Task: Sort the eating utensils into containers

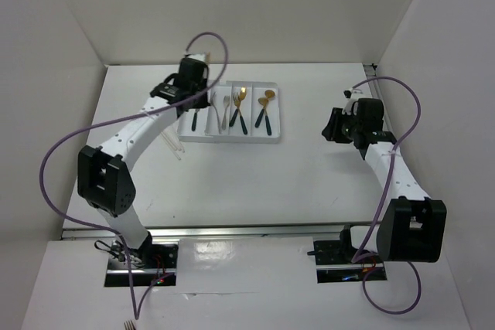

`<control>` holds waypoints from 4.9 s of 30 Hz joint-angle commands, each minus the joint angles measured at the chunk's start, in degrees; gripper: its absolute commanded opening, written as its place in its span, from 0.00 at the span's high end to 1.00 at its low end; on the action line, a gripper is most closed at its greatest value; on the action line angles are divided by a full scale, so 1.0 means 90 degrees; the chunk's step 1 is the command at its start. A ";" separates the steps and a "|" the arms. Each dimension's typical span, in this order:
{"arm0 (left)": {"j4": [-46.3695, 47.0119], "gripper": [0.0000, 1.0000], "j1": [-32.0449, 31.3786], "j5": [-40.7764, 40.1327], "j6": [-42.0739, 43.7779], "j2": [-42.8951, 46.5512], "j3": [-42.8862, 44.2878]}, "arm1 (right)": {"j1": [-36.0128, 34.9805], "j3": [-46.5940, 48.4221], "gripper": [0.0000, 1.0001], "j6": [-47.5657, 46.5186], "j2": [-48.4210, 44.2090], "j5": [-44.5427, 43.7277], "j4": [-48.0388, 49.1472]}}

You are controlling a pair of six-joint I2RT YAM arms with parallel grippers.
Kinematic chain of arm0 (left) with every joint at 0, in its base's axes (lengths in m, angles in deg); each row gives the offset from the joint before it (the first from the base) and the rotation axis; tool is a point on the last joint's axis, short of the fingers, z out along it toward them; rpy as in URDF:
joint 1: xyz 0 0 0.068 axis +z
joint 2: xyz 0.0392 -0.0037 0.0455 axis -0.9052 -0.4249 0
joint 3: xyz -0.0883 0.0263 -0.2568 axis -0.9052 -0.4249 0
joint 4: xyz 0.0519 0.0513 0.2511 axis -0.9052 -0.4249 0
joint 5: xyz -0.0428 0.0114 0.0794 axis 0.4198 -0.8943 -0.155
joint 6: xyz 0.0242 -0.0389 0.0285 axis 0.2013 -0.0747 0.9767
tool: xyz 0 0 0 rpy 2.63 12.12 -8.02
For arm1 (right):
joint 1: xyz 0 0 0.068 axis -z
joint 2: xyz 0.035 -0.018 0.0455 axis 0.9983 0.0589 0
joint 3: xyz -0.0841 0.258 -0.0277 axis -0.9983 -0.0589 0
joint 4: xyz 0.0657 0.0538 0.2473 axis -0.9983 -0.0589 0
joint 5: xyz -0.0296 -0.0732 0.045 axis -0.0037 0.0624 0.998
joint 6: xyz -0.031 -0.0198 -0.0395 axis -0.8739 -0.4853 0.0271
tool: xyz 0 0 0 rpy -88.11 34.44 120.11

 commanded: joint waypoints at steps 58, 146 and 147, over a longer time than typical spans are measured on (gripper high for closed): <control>-0.0813 0.31 0.2857 0.0830 -0.0579 0.0015 -0.0934 | 0.0047 0.0662 0.50 -0.0207 0.0858 0.0899 0.0305; -0.0960 0.09 0.3356 0.0343 -0.1585 -0.2778 -0.0142 | -0.0011 0.1571 0.51 -0.0500 0.2050 0.0841 0.0071; -0.0902 0.12 0.3424 0.0343 -0.1586 -0.2720 -0.0269 | -0.0011 0.1629 0.51 -0.0500 0.2050 0.0841 0.0013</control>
